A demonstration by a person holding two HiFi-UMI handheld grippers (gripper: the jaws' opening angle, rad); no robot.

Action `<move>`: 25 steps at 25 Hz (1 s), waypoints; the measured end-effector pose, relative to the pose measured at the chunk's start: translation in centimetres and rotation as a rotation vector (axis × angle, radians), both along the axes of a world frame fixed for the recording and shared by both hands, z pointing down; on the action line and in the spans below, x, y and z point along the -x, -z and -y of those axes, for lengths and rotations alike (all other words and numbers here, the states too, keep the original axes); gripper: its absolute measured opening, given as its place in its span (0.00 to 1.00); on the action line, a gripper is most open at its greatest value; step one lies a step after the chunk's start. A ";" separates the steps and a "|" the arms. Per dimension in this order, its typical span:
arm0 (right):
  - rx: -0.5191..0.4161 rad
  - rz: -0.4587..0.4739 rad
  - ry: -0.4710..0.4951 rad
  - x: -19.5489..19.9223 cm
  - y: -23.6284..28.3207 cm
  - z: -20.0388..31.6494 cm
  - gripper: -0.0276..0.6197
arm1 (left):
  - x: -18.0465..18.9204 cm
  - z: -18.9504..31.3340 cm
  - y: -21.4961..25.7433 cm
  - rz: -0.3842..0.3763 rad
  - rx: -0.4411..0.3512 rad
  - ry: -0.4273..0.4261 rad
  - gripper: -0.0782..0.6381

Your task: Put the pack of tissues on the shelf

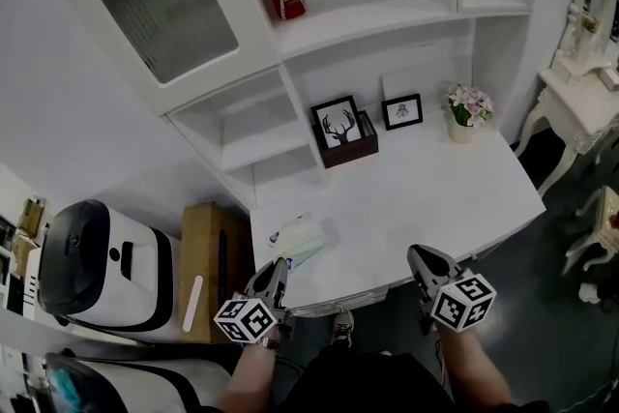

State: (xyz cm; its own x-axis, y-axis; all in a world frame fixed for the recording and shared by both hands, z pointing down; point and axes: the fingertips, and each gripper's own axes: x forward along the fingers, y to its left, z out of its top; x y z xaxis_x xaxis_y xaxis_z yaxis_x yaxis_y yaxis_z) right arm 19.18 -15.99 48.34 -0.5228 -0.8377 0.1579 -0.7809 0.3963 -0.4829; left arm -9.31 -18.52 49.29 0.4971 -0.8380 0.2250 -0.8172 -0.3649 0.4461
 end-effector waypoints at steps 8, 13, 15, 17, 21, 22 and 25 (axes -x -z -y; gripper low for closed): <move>0.007 -0.015 -0.020 2.6 0.5 3.6 0.05 | 2.0 5.5 -1.6 0.033 0.021 -0.021 0.12; 0.024 -0.021 -0.038 3.9 -0.2 5.6 0.05 | 3.0 8.6 -3.4 0.034 0.046 -0.022 0.12; 0.038 -0.022 -0.048 4.2 -0.7 6.3 0.05 | 3.2 9.8 -4.0 0.035 0.053 -0.030 0.12; 0.054 -0.024 -0.059 4.6 -1.2 6.9 0.05 | 3.6 11.0 -4.5 0.040 0.058 -0.040 0.12; 0.085 -0.033 -0.077 5.8 -2.3 7.9 0.05 | 4.5 13.8 -5.5 0.065 0.058 -0.061 0.12; 0.093 -0.036 -0.082 5.9 -2.6 8.1 0.05 | 4.6 14.4 -5.8 0.071 0.059 -0.065 0.12; 0.117 -0.038 -0.104 6.1 -3.3 8.7 0.05 | 4.8 16.2 -7.0 0.085 0.066 -0.077 0.12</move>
